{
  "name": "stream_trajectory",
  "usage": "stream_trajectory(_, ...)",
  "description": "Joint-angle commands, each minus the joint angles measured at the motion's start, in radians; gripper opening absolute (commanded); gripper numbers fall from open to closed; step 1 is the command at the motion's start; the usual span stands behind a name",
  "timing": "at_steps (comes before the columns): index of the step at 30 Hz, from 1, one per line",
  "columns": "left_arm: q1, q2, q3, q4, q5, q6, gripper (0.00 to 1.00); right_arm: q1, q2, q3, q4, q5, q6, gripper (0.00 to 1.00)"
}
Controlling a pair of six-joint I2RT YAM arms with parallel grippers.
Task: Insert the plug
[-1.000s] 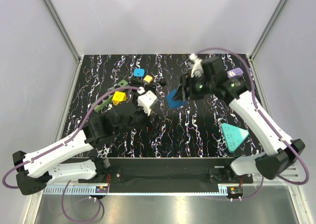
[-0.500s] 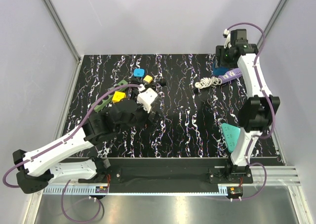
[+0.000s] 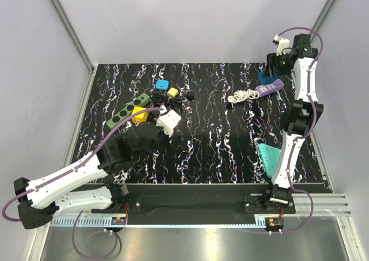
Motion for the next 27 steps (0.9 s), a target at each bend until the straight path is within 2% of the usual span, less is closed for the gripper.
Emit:
stream_trajectory(1, 0.002, -0.007, -0.01, 0.075, -0.098, 0.02, 0.99, 0.018, 0.048, 0.08, -0.046, -0.048, -0.138, 0.0)
stream_trajectory(4, 0.002, 0.024, 0.001, 0.077, -0.146, 0.025, 0.99, 0.01, 0.088, 0.134, -0.043, -0.051, -0.184, 0.0)
stream_trajectory(6, 0.002, 0.032, 0.001, 0.077, -0.143, 0.025, 0.99, 0.005, 0.093, 0.128, -0.02, -0.077, -0.203, 0.0)
stream_trajectory(11, 0.002, 0.044, -0.002, 0.078, -0.144, 0.025, 0.99, 0.002, 0.11, 0.102, -0.02, -0.03, -0.265, 0.0)
stream_trajectory(27, 0.002, 0.084, 0.003, 0.083, -0.146, 0.051, 0.99, -0.016, 0.114, 0.096, -0.011, -0.013, -0.287, 0.0)
